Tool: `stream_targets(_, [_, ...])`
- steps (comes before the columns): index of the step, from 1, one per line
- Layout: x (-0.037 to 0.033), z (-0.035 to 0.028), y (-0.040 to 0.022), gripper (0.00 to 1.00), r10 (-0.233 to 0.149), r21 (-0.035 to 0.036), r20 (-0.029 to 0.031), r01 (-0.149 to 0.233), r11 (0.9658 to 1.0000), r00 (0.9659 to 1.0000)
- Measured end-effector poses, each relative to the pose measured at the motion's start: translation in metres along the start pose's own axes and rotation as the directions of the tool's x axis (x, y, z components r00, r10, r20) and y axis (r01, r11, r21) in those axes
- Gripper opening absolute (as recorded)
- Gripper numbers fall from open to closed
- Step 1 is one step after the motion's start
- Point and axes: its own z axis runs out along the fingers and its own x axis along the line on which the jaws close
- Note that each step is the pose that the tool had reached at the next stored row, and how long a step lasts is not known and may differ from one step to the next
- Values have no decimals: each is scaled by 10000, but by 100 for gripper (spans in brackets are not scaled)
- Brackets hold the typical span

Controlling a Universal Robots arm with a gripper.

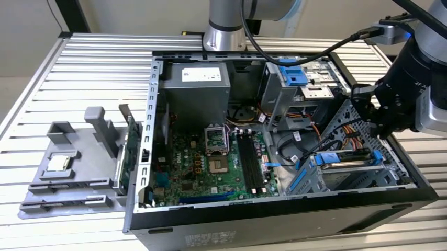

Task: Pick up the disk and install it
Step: 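Insert the second disk wire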

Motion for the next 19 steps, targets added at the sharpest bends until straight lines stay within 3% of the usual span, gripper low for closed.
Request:
stream_targets(5, [0,0,0,100,0,0,-1,0,10000,10000])
stream_targets(6, [0,0,0,0,0,0,-1,0,10000,10000])
stream_targets(16, [-17,-6,7,0,11,-1,-3,-12,10000,10000])
stream_targets(19, [-37,-15,17,0,146,-25,-34,-146,9999,9999])
